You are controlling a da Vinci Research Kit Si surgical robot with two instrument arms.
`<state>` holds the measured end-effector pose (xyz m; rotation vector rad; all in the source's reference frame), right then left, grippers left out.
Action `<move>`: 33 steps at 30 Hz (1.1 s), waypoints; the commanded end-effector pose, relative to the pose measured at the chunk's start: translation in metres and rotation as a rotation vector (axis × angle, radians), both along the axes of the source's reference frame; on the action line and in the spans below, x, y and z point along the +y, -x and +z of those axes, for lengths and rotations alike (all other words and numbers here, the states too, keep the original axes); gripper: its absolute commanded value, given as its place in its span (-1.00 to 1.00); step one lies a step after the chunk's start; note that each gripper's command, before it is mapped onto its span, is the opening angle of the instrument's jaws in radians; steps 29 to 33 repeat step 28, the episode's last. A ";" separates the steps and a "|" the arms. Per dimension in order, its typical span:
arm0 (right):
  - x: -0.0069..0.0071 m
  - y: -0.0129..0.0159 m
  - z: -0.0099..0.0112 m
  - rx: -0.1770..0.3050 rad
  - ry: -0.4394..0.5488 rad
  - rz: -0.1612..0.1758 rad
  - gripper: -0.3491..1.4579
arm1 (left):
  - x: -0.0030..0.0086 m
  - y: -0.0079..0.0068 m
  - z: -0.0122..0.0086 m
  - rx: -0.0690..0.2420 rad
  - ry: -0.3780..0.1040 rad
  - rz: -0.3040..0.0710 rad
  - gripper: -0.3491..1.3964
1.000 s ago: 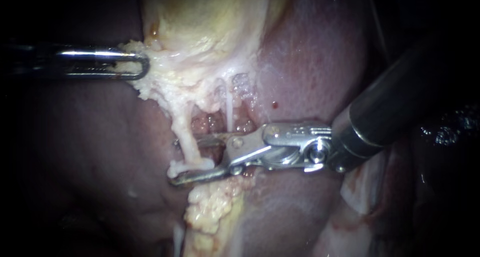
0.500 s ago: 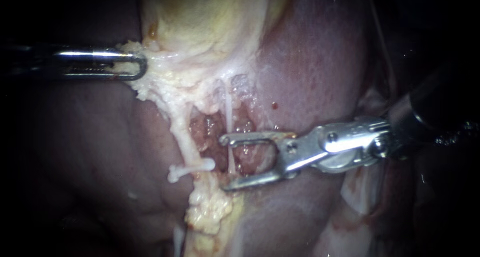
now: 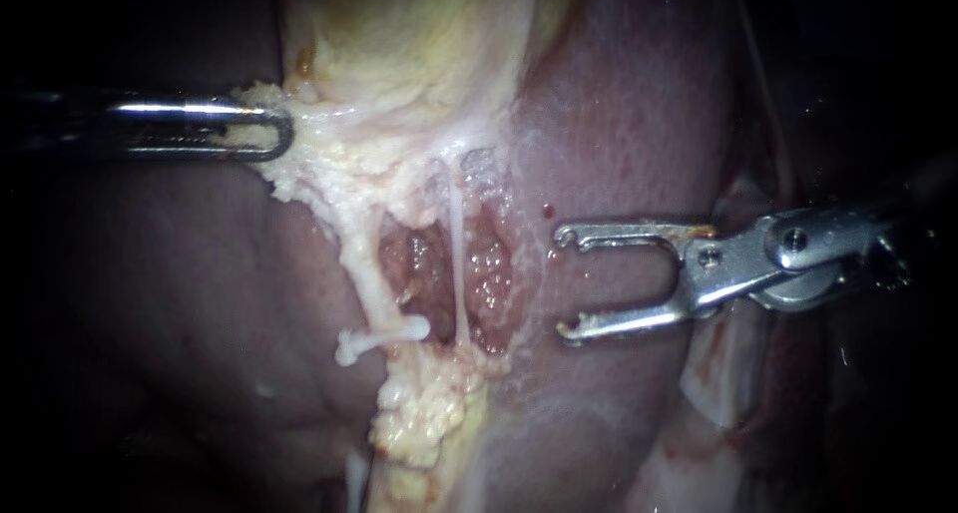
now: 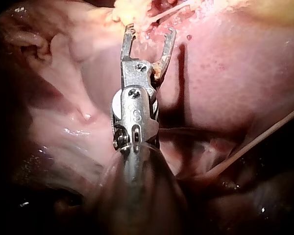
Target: Going back first clip left tube
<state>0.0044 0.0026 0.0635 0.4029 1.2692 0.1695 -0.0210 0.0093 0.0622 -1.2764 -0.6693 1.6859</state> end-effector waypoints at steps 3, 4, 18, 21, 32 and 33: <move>0.0000 0.0002 0.0000 -0.001 0.000 -0.002 -0.06 | -0.0002 0.0004 0.0005 0.000 0.002 0.001 -1.00; 0.0000 0.0002 0.0000 0.000 0.000 -0.002 -0.06 | -0.0003 0.0007 0.0008 -0.003 0.005 0.000 -1.00; -0.0001 0.0002 0.0000 0.000 0.000 -0.002 -0.06 | -0.0018 0.0056 0.0046 -0.005 0.015 0.033 -1.00; -0.0001 0.0002 0.0000 0.000 0.000 -0.002 -0.06 | -0.0018 0.0056 0.0047 -0.005 0.015 0.033 -1.00; -0.0001 0.0001 -0.0001 0.000 0.005 -0.003 -0.06 | -0.0017 0.0054 0.0046 -0.006 0.014 0.035 -1.00; -0.0001 0.0001 -0.0001 0.000 0.005 -0.003 -0.06 | -0.0017 0.0054 0.0046 -0.006 0.014 0.035 -1.00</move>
